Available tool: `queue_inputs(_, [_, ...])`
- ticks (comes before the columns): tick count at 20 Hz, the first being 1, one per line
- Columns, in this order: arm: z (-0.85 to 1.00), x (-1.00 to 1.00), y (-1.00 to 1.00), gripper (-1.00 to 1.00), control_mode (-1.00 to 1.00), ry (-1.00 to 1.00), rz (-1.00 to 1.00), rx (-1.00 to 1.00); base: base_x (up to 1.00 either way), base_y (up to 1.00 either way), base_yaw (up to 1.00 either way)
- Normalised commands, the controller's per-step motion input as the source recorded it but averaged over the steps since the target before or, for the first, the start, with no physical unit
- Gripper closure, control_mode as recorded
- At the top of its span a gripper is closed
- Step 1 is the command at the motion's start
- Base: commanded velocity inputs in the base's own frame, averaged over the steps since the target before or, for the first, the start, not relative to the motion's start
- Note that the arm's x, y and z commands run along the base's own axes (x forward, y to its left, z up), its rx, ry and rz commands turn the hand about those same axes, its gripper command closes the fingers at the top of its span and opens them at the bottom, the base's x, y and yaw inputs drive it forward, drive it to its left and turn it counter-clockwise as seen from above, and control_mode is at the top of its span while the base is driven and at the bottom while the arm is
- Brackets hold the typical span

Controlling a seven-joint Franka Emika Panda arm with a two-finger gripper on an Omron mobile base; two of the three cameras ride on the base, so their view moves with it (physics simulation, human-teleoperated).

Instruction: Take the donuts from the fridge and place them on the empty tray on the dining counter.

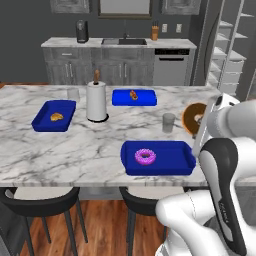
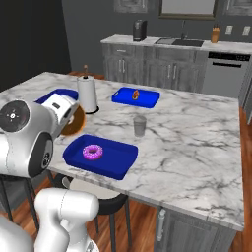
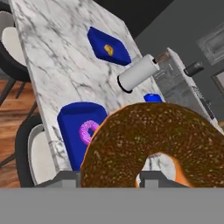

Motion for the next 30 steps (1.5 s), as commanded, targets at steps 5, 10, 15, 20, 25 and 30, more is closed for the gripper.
queue_inputs(5, [-0.46,0.42,-0.21,1.00,-1.00,0.10,0.00,0.00,0.00,0.00,0.00])
queue_inputs(10, [-0.70,0.51,-0.16,1.00,-1.00,0.10,0.00,0.00,0.00,0.00,0.00])
queue_inputs(15, [-0.81,0.66,-0.13,1.00,-1.00,0.27,0.00,0.00,0.00,0.00,0.00])
queue_inputs(20, [-0.50,0.56,-0.26,1.00,-1.00,0.27,0.00,0.01,0.00,0.00,0.00])
queue_inputs(25, [-0.37,0.69,-0.31,1.00,-1.00,0.35,0.00,0.09,0.00,0.00,0.00])
queue_inputs(30, [-0.38,0.68,-0.08,1.00,-1.00,0.32,0.00,0.06,0.00,0.00,0.00])
